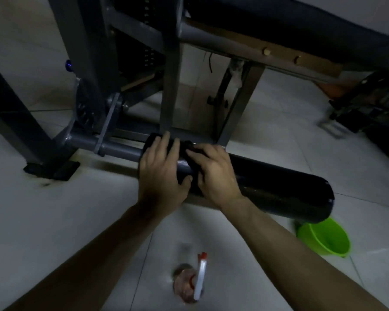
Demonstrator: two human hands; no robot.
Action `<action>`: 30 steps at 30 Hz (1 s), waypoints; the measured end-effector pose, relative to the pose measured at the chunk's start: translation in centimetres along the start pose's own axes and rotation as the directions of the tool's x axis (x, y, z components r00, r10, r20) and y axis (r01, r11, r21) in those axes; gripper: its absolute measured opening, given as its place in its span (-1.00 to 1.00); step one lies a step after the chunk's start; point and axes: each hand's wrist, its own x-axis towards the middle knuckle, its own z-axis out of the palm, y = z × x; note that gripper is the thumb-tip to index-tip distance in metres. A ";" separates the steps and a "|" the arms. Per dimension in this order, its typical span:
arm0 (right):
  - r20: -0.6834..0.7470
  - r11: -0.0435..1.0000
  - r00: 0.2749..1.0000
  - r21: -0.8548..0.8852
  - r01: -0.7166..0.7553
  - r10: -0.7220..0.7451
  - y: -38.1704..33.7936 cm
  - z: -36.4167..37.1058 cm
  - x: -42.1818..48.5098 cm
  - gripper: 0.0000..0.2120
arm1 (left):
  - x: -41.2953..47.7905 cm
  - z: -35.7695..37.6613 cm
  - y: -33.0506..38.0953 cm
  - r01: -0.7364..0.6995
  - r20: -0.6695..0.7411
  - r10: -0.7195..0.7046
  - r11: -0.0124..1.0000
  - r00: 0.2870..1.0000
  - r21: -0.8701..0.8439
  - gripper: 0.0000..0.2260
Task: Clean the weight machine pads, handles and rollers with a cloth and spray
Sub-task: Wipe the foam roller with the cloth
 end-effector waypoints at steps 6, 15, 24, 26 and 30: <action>-0.071 0.978 0.982 -0.100 -0.182 0.175 9.2 -4.6 -7.7 -0.40 | 0.0 4.6 7.9 -0.304 0.227 0.294 0.952 0.928 0.011 -0.15; -0.318 0.890 0.855 -0.063 -0.451 0.410 20.0 -9.7 -17.8 -0.36 | -0.4 9.3 14.8 -0.420 0.256 0.369 0.889 0.893 0.183 0.02; -0.372 0.892 0.814 0.106 -0.440 0.446 14.6 -5.1 -11.6 -0.44 | 2.4 8.8 14.4 -0.390 0.295 0.341 0.912 0.892 0.126 -0.04; -0.290 0.939 0.893 0.085 -0.333 0.343 12.7 -4.5 -10.9 -0.48 | 2.4 8.7 14.3 -0.386 0.298 0.342 0.917 0.891 0.104 -0.06; -0.322 0.956 0.907 -0.024 -0.294 0.271 17.5 -7.0 -15.2 -0.43 | 2.4 8.4 14.3 -0.383 0.315 0.341 0.920 0.886 0.081 -0.02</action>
